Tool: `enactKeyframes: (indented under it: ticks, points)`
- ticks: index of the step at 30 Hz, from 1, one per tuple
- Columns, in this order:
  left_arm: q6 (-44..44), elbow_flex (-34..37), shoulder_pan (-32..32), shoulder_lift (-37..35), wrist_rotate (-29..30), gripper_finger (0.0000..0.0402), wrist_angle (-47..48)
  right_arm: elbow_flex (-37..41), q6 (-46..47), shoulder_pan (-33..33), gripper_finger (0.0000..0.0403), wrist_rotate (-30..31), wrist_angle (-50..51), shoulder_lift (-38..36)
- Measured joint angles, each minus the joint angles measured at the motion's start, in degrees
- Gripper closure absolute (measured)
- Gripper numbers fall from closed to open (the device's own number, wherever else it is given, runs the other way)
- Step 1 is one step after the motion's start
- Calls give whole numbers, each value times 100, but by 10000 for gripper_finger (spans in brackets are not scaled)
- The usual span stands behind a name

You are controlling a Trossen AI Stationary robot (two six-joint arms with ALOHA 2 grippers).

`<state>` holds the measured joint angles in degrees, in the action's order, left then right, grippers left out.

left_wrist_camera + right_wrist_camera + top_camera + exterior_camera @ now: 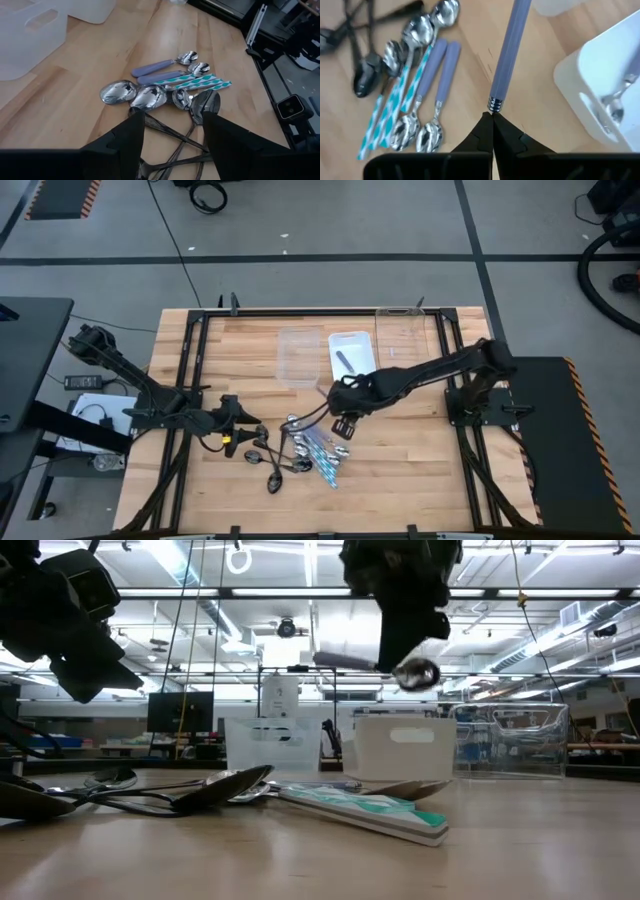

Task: Sort silverware by color (type)
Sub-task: Put the violet spoon into the white bin

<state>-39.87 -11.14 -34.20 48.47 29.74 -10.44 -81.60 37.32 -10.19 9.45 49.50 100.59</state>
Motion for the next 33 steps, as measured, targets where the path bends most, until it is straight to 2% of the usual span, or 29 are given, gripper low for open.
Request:
enactKeyframes:
  ticks: [14, 23, 33]
  points:
    - [-7, 0, 0, 0, 3, 193, -7, -2, -349, 482, 395, -48, 333, -868]
    - [150, 2, 0, 0, 291, 193, -353, -2, -761, 1103, 395, -54, 563, -994]
    - [0, 2, 0, 0, 369, 193, -352, -2, -1204, 1778, 394, -466, 570, -990]
